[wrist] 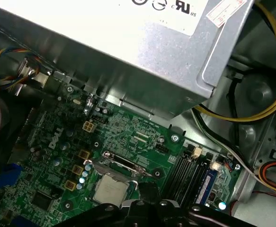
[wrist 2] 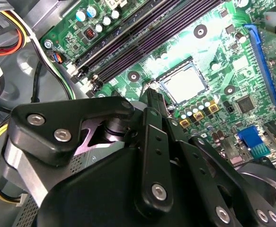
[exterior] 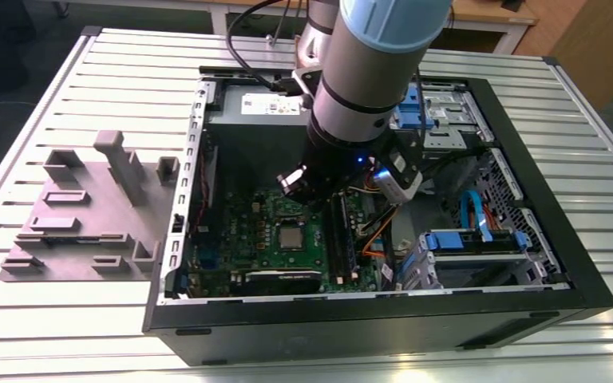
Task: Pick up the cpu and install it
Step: 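Close the cpu cover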
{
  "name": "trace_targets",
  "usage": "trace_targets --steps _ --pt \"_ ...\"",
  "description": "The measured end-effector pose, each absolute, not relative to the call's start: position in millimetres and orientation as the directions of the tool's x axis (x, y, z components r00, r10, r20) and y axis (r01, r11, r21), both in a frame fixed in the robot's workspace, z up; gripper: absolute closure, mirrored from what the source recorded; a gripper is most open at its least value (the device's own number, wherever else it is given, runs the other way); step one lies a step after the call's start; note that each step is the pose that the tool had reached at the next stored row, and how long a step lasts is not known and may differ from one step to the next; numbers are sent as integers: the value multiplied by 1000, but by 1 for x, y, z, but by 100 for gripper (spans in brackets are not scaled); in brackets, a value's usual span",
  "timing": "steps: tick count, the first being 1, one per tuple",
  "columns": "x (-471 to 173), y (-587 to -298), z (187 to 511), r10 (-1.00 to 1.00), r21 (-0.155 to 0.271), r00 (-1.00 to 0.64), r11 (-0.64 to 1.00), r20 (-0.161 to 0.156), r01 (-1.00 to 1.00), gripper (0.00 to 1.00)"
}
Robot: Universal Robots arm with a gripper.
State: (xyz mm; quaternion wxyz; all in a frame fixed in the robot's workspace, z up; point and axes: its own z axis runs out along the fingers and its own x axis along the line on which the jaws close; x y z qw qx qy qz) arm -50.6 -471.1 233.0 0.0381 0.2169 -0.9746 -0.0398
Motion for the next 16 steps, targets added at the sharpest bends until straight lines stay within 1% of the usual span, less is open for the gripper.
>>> trace_targets --steps 16 --pt "-51 -474 233 -426 94 -903 903 57 -420 90"
